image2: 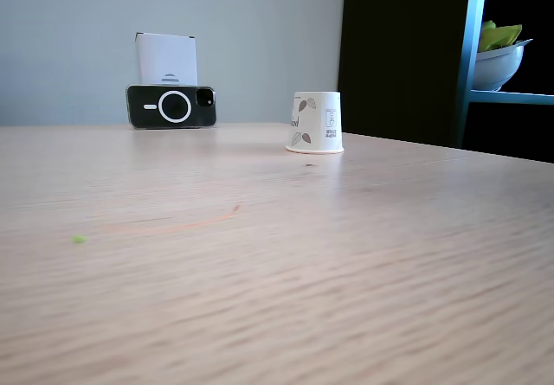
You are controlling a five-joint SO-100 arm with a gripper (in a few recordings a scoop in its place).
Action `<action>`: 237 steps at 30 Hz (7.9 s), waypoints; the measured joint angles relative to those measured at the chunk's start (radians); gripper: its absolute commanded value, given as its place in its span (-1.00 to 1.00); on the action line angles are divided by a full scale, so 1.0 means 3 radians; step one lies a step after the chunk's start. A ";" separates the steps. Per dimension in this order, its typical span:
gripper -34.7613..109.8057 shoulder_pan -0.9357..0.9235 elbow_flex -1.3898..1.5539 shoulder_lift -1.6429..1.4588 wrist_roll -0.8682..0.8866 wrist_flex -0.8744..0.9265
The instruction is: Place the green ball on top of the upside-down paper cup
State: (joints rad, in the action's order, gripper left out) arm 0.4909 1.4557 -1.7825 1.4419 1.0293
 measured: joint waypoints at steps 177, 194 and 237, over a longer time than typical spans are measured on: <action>-0.52 -0.1432 0.5379 -0.4745 0.0097 0.0890; -0.52 -0.1452 0.5522 -0.5129 0.0092 0.1181; -0.52 -0.1452 0.5522 -0.5129 0.0092 0.1181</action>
State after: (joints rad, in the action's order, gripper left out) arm 0.0552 3.1124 -3.3211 1.4696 1.3837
